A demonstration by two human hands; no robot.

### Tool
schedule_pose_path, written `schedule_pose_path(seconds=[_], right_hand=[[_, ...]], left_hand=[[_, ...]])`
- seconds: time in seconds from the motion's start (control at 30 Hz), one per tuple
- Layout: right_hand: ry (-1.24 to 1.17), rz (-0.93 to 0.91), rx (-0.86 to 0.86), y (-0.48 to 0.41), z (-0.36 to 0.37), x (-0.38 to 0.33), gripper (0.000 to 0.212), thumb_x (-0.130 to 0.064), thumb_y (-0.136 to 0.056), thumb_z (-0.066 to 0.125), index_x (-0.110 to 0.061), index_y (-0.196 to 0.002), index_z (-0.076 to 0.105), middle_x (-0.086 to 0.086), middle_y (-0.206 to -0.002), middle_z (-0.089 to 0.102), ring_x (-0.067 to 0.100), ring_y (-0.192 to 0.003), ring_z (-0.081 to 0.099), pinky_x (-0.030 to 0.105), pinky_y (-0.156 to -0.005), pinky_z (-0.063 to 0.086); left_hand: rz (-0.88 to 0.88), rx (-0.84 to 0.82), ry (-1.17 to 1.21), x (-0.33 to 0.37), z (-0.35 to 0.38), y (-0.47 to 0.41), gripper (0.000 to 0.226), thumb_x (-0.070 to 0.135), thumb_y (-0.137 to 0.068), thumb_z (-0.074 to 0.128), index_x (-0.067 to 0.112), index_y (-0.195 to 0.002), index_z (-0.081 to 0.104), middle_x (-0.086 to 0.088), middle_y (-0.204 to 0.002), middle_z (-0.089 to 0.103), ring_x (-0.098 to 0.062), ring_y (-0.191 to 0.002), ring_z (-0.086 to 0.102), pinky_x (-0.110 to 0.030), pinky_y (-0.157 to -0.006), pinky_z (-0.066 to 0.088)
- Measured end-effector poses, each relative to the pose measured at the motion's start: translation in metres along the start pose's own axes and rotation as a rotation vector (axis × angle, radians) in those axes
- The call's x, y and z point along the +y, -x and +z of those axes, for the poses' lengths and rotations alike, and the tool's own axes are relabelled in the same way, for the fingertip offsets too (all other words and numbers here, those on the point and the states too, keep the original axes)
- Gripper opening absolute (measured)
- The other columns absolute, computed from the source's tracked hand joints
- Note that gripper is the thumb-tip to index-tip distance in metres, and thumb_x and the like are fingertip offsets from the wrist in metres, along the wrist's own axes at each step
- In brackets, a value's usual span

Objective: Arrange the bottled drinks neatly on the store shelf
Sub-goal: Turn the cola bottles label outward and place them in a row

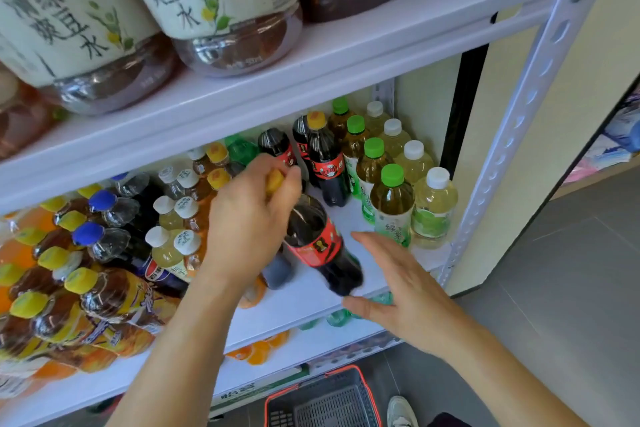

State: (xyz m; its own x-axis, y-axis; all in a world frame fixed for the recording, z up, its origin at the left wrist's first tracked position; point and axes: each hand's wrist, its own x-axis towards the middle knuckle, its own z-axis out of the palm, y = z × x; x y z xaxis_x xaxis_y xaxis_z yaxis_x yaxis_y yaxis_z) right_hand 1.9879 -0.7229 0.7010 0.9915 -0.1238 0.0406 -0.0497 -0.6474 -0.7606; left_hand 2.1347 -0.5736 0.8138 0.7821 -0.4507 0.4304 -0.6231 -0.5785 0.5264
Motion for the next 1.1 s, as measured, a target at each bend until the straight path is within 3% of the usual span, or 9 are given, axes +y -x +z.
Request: schedule_pose_path(seconds=[0.1, 0.3, 0.4, 0.5, 0.6, 0.7, 0.8, 0.9, 1.1], right_hand=[[-0.28, 0.075, -0.107, 0.007, -0.001, -0.014, 0.059, -0.062, -0.07, 0.073, -0.05, -0.12, 0.045, -0.023, -0.105, 0.064, -0.001, -0.096, 0.06, 0.031, -0.086, 0.051], [-0.531, 0.098, -0.122, 0.03, -0.011, -0.043, 0.037, -0.048, -0.065, 0.079, -0.029, -0.092, 0.062, -0.01, -0.07, 0.059, 0.008, -0.063, 0.058, 0.021, -0.059, 0.044], [-0.708, 0.123, -0.213, 0.037, -0.013, -0.058, 0.032, -0.043, -0.065, 0.079, -0.023, -0.085, 0.063, -0.005, -0.071, 0.059, 0.014, -0.066, 0.059, 0.022, -0.062, 0.046], [-0.875, 0.154, -0.287, 0.042, -0.013, -0.07, 0.028, -0.039, -0.066, 0.078, -0.022, -0.086, 0.068, 0.006, -0.077, 0.063, 0.021, -0.067, 0.062, 0.028, -0.064, 0.05], [-0.984, 0.169, -0.318, 0.046, -0.011, -0.082, 0.027, -0.035, -0.067, 0.076, -0.02, -0.089, 0.072, 0.015, -0.08, 0.064, 0.022, -0.064, 0.063, 0.026, -0.061, 0.052], [-1.088, 0.181, -0.344, 0.048, -0.009, -0.089, 0.03, -0.033, -0.07, 0.077, -0.014, -0.093, 0.072, 0.022, -0.079, 0.064, 0.026, -0.061, 0.065, 0.027, -0.059, 0.053], [-1.18, 0.176, -0.384, 0.05, -0.005, -0.093, 0.04, -0.039, -0.07, 0.082, -0.011, -0.096, 0.071, 0.025, -0.079, 0.065, 0.03, -0.06, 0.066, 0.03, -0.056, 0.054], [-1.23, 0.177, -0.398, 0.049, 0.001, -0.096, 0.05, -0.043, -0.072, 0.08, -0.005, -0.102, 0.066, 0.026, -0.08, 0.066, 0.03, -0.059, 0.065, 0.031, -0.055, 0.052], [-1.306, 0.177, -0.411, 0.045, 0.009, -0.099, 0.075, -0.045, -0.075, 0.077, 0.014, -0.113, 0.05, 0.026, -0.084, 0.066, 0.03, -0.063, 0.066, 0.032, -0.054, 0.052]], left_hand=[[-0.237, 0.077, 0.401, 0.008, -0.018, 0.008, 0.029, 0.042, -0.09, 0.056, 0.016, -0.079, 0.062, -0.003, -0.059, 0.051, -0.011, -0.055, 0.048, -0.029, -0.053, 0.038], [-0.487, 0.027, 0.804, -0.002, -0.035, 0.023, 0.036, 0.042, -0.098, 0.054, 0.014, -0.077, 0.062, -0.01, -0.065, 0.048, -0.02, -0.058, 0.05, -0.025, -0.056, 0.039], [-0.518, -0.016, 0.932, -0.011, -0.042, 0.03, 0.037, 0.043, -0.099, 0.051, 0.014, -0.079, 0.064, 0.009, -0.045, 0.039, -0.005, -0.036, 0.038, -0.014, -0.036, 0.03], [-0.523, -0.081, 1.006, -0.019, -0.05, 0.036, 0.038, 0.05, -0.096, 0.054, 0.019, -0.081, 0.071, -0.002, -0.059, 0.02, -0.008, -0.041, 0.023, -0.018, -0.036, 0.023], [-0.536, -0.083, 1.063, -0.027, -0.054, 0.04, 0.04, 0.051, -0.095, 0.056, 0.015, -0.093, 0.073, -0.003, -0.062, 0.027, -0.007, -0.044, 0.022, -0.018, -0.038, 0.022], [-0.541, -0.115, 1.111, -0.031, -0.056, 0.044, 0.047, 0.055, -0.088, 0.064, 0.009, -0.099, 0.069, -0.006, -0.063, 0.048, -0.017, -0.054, 0.045, -0.025, -0.052, 0.035], [-0.523, -0.163, 1.152, -0.032, -0.055, 0.048, 0.052, 0.059, -0.075, 0.068, 0.011, -0.097, 0.07, -0.014, -0.1, 0.073, -0.027, -0.089, 0.071, -0.036, -0.074, 0.055], [-0.483, -0.27, 1.211, -0.029, -0.049, 0.055, 0.042, 0.051, -0.08, 0.07, 0.017, -0.103, 0.072, -0.012, -0.106, 0.073, -0.024, -0.095, 0.07, -0.039, -0.081, 0.056], [-0.403, -0.463, 1.531, -0.022, -0.043, 0.068, 0.079, 0.033, -0.064, 0.09, 0.004, -0.129, 0.054, -0.03, -0.131, 0.057, -0.05, -0.124, 0.052, -0.062, -0.102, 0.043]])
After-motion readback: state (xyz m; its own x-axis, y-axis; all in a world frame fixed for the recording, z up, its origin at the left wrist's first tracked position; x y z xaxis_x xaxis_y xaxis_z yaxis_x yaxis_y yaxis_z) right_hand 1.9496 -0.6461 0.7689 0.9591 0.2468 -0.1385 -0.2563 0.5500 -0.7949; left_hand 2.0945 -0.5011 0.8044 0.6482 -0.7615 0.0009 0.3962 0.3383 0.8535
